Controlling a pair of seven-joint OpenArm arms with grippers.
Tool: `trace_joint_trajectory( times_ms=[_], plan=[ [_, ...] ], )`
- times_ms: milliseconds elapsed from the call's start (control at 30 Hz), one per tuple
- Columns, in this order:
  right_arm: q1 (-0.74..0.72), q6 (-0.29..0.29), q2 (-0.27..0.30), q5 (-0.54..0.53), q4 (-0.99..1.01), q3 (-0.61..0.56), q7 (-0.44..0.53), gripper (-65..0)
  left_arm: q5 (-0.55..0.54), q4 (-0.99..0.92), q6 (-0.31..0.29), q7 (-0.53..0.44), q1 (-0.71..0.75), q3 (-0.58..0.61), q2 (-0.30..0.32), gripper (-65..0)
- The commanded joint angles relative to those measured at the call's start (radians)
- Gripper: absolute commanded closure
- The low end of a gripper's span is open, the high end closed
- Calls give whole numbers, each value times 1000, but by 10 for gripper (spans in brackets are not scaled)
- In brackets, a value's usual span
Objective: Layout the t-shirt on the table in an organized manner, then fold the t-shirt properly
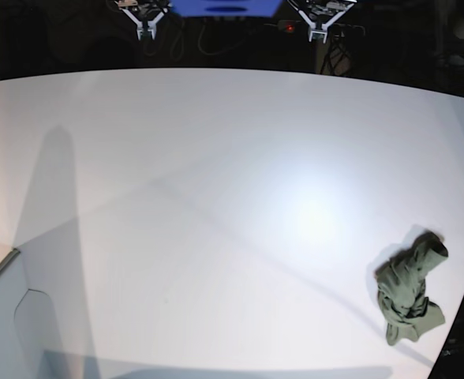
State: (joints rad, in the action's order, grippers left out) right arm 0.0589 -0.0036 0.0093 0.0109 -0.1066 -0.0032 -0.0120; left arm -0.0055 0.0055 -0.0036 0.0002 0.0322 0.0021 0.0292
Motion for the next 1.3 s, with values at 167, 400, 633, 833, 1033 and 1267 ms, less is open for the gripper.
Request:
trace_joint_trajectory(
  times_ms=[167,400,633,833,1033,1267],
  plan=[
    [-1,12,14,-6,-3,-4,2,0,0,0,1,-1,-2,0,-2,0],
    [-1,12,25,-6,-3,-2,2,0,0,0,1,-1,-2,0,-1,0],
    [-3,12,27,-6,-3,-2,2,0,-1,0,1,-1,-2,-1,-5,0],
    [3,12,27,-6,-3,-2,2,0,-1,0,1,-1,-2,-1,-7,0],
    [5,12,27,-6,-3,-2,2,0,-1,0,1,-1,2,-1,-4,0],
    [9,12,27,-6,-3,-2,4,0,-1,0,1,-2,5,-1,1,0]
  ],
)
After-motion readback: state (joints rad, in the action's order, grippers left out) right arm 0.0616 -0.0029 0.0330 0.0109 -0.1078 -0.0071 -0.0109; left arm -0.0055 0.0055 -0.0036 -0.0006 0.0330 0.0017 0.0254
